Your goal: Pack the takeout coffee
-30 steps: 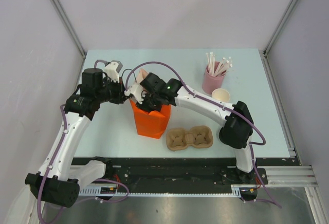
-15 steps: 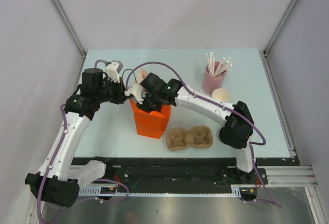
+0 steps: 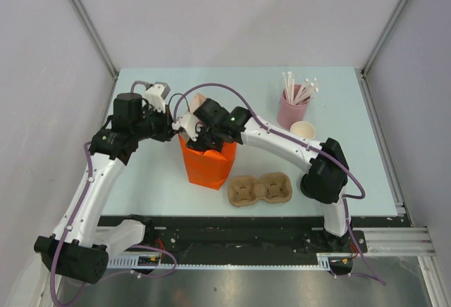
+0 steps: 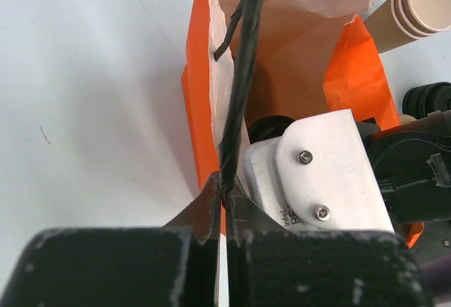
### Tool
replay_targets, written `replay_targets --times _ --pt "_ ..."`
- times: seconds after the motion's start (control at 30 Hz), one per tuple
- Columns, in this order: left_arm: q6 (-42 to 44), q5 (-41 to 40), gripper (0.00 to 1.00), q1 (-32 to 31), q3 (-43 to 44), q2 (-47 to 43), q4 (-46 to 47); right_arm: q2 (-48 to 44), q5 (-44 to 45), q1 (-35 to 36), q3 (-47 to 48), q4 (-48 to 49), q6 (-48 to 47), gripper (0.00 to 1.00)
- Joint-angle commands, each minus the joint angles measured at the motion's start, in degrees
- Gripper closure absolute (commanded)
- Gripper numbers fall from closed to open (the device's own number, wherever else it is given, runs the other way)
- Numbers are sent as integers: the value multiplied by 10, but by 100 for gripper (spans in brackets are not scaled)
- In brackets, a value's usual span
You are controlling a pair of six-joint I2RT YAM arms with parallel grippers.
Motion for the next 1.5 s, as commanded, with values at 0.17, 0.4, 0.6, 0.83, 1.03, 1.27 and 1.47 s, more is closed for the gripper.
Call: replay_targets --times 0.17,0.4,0.6,0.83,1.03,1.27,1.47 --pt "35 85 100 -36 -4 -2 25 6 24 1 46 -15 -9 54" --pt "40 85 100 -42 -4 -5 18 -3 36 -2 71 -15 -6 48" --pt "43 83 100 -45 -1 -6 12 -16 40 -7 71 2 4 47" --pt "43 84 100 -46 1 -5 11 -27 41 -11 71 14 10 46" --pt "43 85 100 -48 4 -4 10 -38 45 -12 69 31 16 45" --pt "43 88 100 -51 4 -3 9 -39 50 -11 73 42 20 44" --pt "43 84 100 -53 8 0 9 -45 59 -12 87 35 16 44"
